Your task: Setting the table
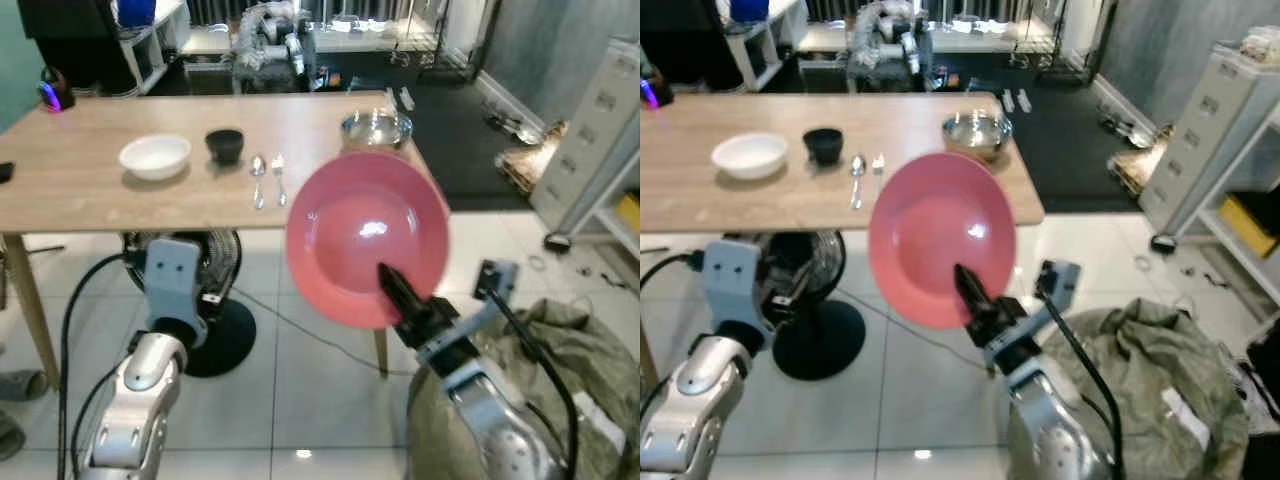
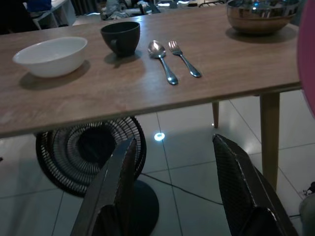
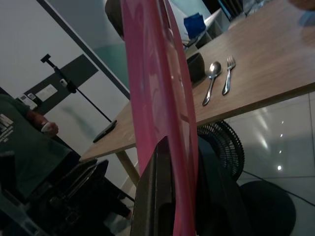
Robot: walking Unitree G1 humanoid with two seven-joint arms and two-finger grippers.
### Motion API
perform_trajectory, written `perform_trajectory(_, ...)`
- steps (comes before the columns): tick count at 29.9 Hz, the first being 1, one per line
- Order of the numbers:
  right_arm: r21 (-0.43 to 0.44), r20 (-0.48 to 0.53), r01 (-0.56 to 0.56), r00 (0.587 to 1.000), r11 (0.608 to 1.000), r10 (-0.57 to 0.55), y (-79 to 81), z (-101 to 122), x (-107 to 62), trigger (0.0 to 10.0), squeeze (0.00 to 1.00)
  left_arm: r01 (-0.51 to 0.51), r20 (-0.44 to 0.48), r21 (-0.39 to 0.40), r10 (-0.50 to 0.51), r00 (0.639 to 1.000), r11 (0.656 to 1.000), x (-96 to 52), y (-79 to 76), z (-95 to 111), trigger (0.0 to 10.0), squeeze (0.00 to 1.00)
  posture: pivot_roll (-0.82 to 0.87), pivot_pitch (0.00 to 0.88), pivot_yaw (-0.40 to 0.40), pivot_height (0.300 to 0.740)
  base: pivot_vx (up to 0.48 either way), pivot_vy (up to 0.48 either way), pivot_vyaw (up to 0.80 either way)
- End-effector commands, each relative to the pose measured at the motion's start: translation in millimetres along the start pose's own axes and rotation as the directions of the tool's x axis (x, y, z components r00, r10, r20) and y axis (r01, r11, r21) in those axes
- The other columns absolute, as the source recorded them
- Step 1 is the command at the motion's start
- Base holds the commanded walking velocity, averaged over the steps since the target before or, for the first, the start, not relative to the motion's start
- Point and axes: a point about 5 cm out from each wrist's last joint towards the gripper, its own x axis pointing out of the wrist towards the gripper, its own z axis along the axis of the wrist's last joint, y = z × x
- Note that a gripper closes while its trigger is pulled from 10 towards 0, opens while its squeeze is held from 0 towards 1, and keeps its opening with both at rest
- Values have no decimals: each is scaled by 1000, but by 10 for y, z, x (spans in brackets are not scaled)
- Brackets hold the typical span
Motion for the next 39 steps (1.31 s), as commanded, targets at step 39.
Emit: perform_trajectory(39, -37, 43, 35, 999, 999, -34, -92, 105, 31, 10000, 0, 15, 8, 10, -15, 1000, 1000, 47, -18, 36, 10000, 0, -61, 0, 123, 740, 480, 0, 0)
